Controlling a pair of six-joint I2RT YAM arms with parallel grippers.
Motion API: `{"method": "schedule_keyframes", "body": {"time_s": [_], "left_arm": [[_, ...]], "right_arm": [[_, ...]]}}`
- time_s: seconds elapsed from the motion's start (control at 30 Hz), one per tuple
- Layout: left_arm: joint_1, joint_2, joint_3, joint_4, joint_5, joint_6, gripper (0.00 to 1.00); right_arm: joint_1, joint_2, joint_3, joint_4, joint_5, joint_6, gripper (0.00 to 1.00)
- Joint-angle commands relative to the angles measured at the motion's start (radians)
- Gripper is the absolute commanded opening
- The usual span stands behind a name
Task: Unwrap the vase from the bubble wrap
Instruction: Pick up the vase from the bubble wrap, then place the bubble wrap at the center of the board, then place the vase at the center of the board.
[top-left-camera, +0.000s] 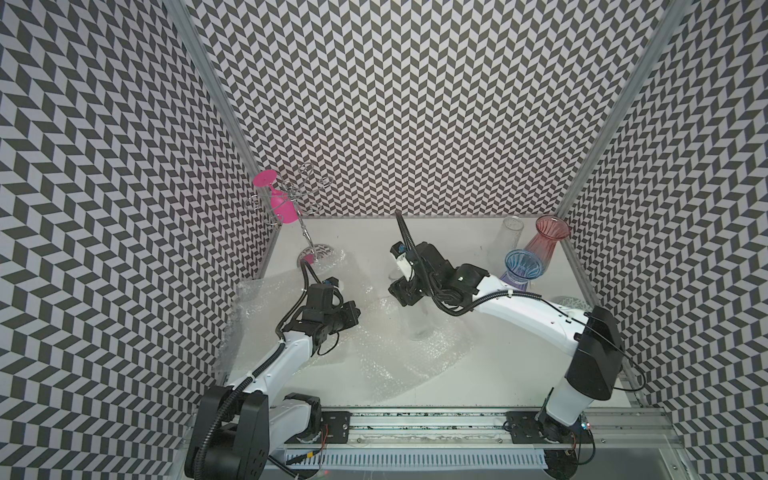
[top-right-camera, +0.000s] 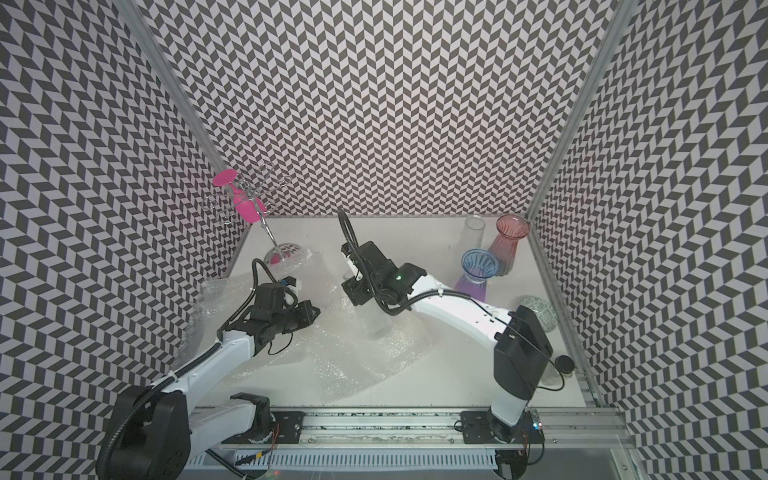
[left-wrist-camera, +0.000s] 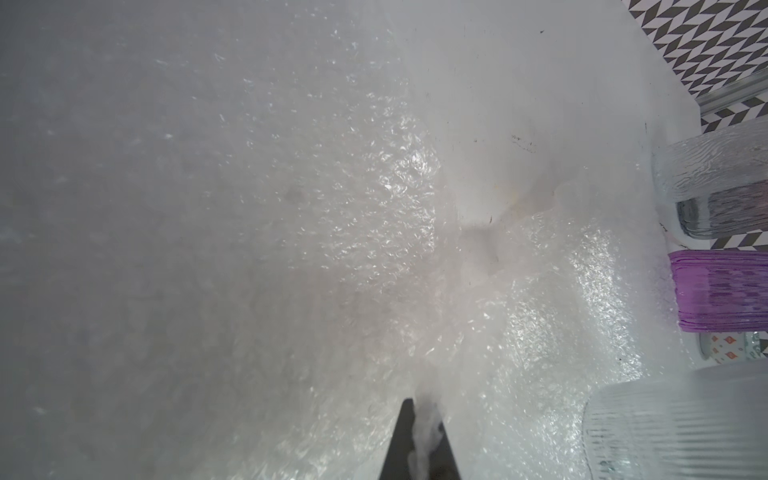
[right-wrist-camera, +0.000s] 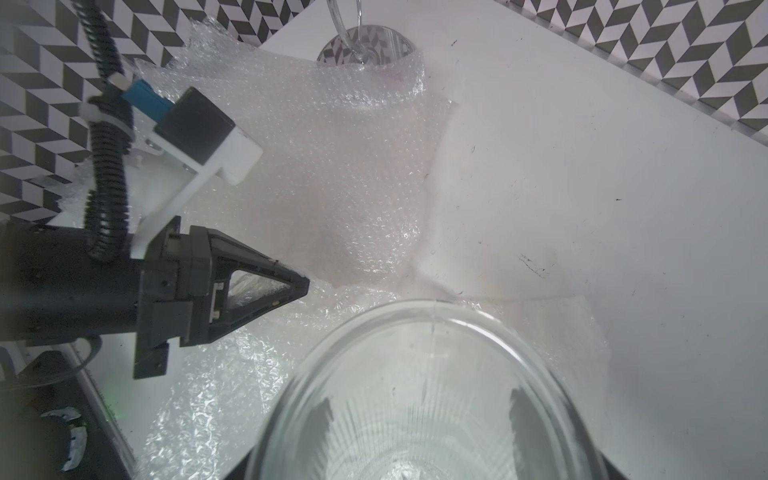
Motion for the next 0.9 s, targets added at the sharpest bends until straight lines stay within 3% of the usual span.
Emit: {"method": "schedule_keyframes", "body": {"time_s": [0.0, 0.23, 0.5, 0.87], "left_arm": [[0.006, 0.004, -0.006, 0.013, 0.008, -0.004, 0.0], [-0.012, 0.001, -0.006, 0.0, 0.004, -0.011, 0.0], [-0.018, 0.021, -0.009, 0.008, 0.024, -0.01, 0.0], [-0.026, 0.041, 0.004, -0.012, 0.017, -0.008, 0.0]], "right_arm": [[-0.003, -0.076, -0.058, 0.159, 0.035, -0.006, 0.0], [-0.045, -0.215, -0.231, 0.491, 0.107, 0.022, 0.0], [-0.163, -0.211, -0.245, 0.606, 0.184, 0.036, 0.0], [-0.345, -0.118, -0.245, 0.783, 0.233, -0.049, 0.0]]}}
